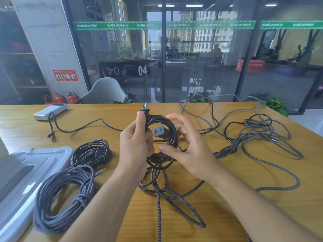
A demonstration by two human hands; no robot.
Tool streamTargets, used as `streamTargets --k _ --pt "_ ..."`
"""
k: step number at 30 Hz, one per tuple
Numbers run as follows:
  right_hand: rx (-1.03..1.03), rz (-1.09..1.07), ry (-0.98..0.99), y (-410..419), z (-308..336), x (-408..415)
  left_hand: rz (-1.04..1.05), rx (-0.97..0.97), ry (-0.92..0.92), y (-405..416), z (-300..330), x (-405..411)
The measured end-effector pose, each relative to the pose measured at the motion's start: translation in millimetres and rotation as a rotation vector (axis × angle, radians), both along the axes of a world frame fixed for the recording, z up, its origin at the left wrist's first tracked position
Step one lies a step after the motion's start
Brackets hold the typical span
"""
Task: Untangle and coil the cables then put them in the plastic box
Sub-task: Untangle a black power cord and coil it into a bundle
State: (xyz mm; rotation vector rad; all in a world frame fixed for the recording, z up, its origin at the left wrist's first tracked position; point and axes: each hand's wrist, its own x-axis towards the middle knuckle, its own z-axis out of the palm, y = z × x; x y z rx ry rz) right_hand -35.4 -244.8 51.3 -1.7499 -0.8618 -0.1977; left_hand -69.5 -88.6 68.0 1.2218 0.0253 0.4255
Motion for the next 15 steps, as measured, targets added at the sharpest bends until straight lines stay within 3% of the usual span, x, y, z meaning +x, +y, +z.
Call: streamTargets --k 4,10,15 --pt "-0.03 -0.056 -0.122 6 -3 -5 0.024 0.003 -0.002 0 0 0" --pt "-0.063 -0.137 -0.119 12 -9 -4 0.055 0.014 0.011 2 1 1" --pt "0.151 -0.294 -0.266 8 3 -7 0.072 0.081 0.034 4 -5 3"
